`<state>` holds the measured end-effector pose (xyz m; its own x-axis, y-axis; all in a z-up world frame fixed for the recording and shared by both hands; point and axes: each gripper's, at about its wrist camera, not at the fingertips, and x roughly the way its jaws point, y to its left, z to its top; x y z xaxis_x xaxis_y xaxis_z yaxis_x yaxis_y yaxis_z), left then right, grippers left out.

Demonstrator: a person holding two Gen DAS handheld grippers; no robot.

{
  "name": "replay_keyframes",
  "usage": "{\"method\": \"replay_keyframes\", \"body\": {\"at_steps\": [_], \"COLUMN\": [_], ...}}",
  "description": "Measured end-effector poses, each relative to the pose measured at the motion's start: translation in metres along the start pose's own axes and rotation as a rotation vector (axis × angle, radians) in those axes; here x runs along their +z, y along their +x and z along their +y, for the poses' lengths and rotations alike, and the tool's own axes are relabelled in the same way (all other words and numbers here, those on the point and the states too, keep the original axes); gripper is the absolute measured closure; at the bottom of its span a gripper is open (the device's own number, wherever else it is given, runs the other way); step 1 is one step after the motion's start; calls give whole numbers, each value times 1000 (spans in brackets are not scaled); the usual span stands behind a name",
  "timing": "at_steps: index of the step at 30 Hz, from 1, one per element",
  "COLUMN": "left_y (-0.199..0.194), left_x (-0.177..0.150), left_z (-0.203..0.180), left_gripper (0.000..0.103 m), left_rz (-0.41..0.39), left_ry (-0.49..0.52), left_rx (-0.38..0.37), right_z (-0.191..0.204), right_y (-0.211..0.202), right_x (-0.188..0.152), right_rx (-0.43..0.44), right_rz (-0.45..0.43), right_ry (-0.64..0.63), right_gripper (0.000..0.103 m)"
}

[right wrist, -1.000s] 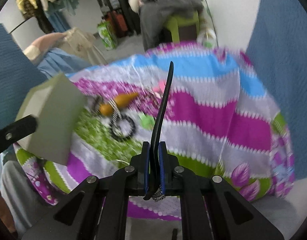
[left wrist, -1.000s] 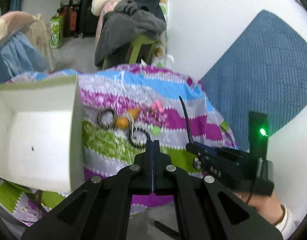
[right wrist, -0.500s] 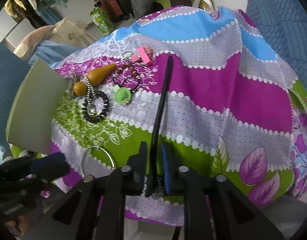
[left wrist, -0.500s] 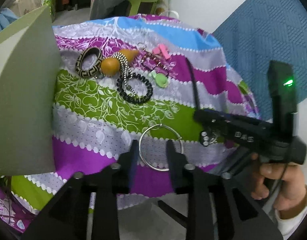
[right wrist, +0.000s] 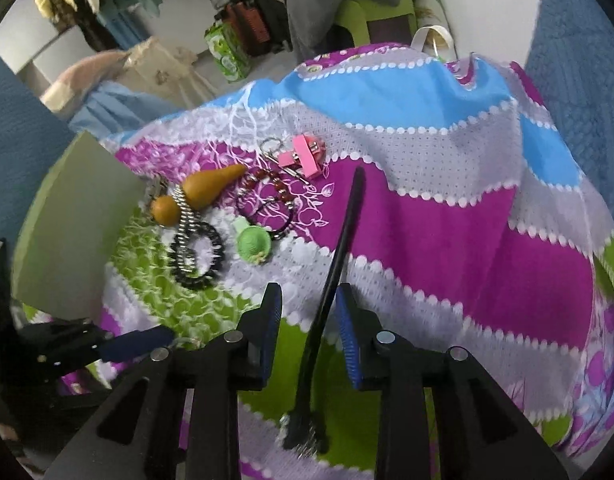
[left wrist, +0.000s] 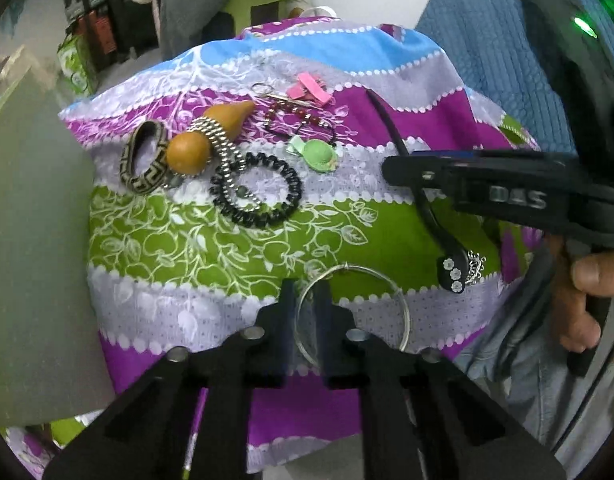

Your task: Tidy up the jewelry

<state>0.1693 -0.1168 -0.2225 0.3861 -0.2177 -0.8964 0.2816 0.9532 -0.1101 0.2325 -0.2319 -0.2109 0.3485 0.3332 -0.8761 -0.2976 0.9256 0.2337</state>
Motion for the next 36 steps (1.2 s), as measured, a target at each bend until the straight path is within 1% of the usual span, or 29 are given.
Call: {"method": "replay_keyframes", "body": {"at_steps": [1, 2, 3, 5, 6, 8, 10, 13, 17, 21, 26, 29, 30, 31, 33, 36], "left_y": [1, 1, 1, 0, -2, -7, -16, -30, -51, -69, -87, -101, -105, -108, -114, -121], "left_x": [0, 0, 0, 1, 1, 0, -1, 0, 1, 5, 7, 10, 12, 12, 12, 12], "left_z": [-2, -5, -6, -3, 0, 4, 7, 11, 20, 31, 38, 42, 43, 45, 49, 52], "left_gripper": [98, 100, 100, 100, 100, 100, 100, 100, 101, 101, 101, 101, 101, 101, 101, 101], "left_rz": [-2, -5, -5, -6, -12, -27, -43, -69, -114, -151, -184, -215, -222, -225, -233, -242], "left_ry": [15, 32, 34, 13, 0, -21, -46, -71, -103, -148, -164, -166, -169, -173, -186, -194], "left_rx": [10, 23, 26, 15, 8, -1, -17, -28, -34, -44, -38, -40, -43, -47, -57, -61], "right_z": [2, 7, 11, 13, 13, 17, 24, 28, 32, 41, 48, 54, 55, 55, 50, 49], "right_y": [6, 7, 11, 14, 12, 2, -14, -30, -52, -76, -88, -111, -111, -107, -101, -105], "right_x": [1, 3, 6, 9, 10, 12, 13, 16, 14, 14, 14, 7, 8, 9, 10, 10], "right_rx": [-7, -31, -40, -36, -9, 20, 21, 34, 26, 10, -23, -13, -25, -29, 0, 26], "right_rz": [18, 5, 15, 14, 9, -29, -84, -130, -190, -246, -265, -341, -336, -308, -275, -274], "right_ry": [-19, -54, -77, -80, -66, -62, -73, -60, -50, -71, -71, -84, -91, -89, -53, -23], "right_gripper": [80, 87, 94, 96, 97, 98, 98, 98, 98, 99, 99, 99, 99, 99, 99, 99]}}
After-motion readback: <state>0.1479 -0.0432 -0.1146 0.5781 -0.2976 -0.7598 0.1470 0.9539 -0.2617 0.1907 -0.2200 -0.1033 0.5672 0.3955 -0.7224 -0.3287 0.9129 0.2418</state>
